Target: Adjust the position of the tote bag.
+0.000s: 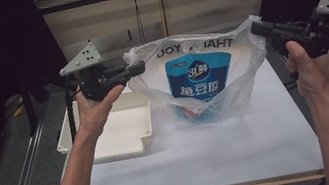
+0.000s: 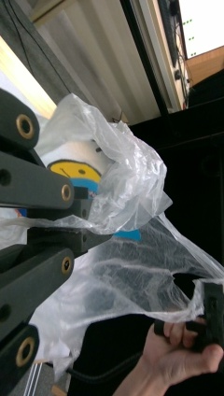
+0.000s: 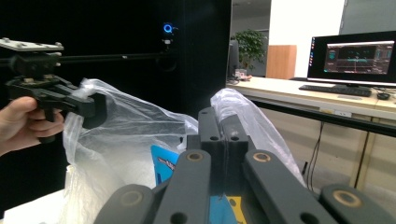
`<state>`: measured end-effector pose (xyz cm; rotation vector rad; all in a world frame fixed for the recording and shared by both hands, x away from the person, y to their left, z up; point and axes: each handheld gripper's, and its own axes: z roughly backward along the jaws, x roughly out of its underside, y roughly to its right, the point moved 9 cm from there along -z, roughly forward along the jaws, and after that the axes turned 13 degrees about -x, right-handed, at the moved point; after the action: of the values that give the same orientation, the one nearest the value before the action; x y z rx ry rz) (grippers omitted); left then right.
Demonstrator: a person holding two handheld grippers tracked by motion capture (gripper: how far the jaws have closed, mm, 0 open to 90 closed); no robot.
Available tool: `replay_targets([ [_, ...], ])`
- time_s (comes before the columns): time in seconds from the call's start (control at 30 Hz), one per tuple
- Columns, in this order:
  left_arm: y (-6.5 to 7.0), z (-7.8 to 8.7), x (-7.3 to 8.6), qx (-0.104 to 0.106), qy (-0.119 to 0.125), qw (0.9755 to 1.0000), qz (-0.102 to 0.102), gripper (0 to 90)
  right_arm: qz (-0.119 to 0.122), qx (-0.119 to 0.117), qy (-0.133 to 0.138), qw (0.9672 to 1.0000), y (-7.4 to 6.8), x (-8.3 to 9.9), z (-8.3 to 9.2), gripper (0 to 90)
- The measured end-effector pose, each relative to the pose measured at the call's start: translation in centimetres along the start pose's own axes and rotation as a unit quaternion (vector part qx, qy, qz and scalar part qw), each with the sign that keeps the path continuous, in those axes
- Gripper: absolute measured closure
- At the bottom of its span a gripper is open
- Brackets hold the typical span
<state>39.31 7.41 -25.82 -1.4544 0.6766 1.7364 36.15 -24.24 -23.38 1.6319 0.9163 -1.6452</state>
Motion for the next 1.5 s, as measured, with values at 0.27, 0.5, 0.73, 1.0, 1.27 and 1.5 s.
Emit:
replay_targets([
  [0.27, -1.7, -1.0, 0.1, -0.014, -0.005, 0.9996, 0.022, 89.0, -0.01, 0.024, 0.01, 0.9996, 1.7, -0.6, 0.3, 90.0],
  [0.5, -3.6, -2.6, 0.8, -0.033, -0.02, 0.9988, 0.029, 89.3, -0.022, 0.062, -0.004, 0.9978, 3.9, -0.4, 0.3, 90.0],
  [0.73, -5.3, -4.1, 1.9, -0.042, -0.041, 0.9971, 0.047, 89.4, -0.018, 0.08, -0.03, 0.9962, 4.9, 0.7, -0.2, 90.0],
  [1.0, -6.1, -4.3, 2.8, -0.047, -0.05, 0.9959, 0.058, 89.5, -0.031, 0.1, -0.034, 0.9939, 6.1, 1.8, 0.9, 90.0],
  [1.27, -6.5, -3.6, 4.8, -0.048, -0.057, 0.9944, 0.074, 89.6, -0.041, 0.113, -0.058, 0.991, 6.4, 3.9, 1.9, 90.0],
  [1.5, -6.3, -3.2, 7.2, -0.04, -0.072, 0.9938, 0.074, 89.7, -0.061, 0.103, -0.061, 0.9908, 6.3, 6.7, 2.5, 90.0],
])
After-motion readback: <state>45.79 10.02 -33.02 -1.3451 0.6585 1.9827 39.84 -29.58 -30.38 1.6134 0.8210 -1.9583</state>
